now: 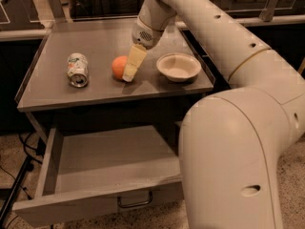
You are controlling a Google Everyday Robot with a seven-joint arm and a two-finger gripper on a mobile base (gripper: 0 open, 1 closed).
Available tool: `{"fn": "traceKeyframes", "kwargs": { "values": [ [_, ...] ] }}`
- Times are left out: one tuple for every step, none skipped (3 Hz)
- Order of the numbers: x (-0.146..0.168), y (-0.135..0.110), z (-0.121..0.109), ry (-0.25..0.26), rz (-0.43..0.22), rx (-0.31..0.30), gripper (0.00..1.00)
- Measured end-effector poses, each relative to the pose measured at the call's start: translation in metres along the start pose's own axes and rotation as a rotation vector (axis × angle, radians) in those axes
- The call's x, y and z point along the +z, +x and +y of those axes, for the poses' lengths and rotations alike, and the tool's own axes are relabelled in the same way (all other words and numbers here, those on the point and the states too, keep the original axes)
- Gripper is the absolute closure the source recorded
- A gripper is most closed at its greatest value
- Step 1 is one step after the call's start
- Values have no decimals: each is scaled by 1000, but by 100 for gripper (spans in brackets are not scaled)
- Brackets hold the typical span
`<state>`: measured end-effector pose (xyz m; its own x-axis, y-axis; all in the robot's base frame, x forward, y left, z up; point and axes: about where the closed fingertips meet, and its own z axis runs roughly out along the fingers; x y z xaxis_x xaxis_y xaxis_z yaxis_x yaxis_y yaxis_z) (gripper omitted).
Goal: Place orange into top drawer
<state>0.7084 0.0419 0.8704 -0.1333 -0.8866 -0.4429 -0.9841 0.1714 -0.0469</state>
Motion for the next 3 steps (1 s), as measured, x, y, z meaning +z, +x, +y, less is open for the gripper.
{"fn": "traceKeyframes", "kwargs": {
  "values": [
    [0, 0, 0, 0, 0, 0, 0],
    [5, -7, 2, -14, 15, -13, 0],
    [15, -15, -1, -29, 13, -19, 0]
  ]
}}
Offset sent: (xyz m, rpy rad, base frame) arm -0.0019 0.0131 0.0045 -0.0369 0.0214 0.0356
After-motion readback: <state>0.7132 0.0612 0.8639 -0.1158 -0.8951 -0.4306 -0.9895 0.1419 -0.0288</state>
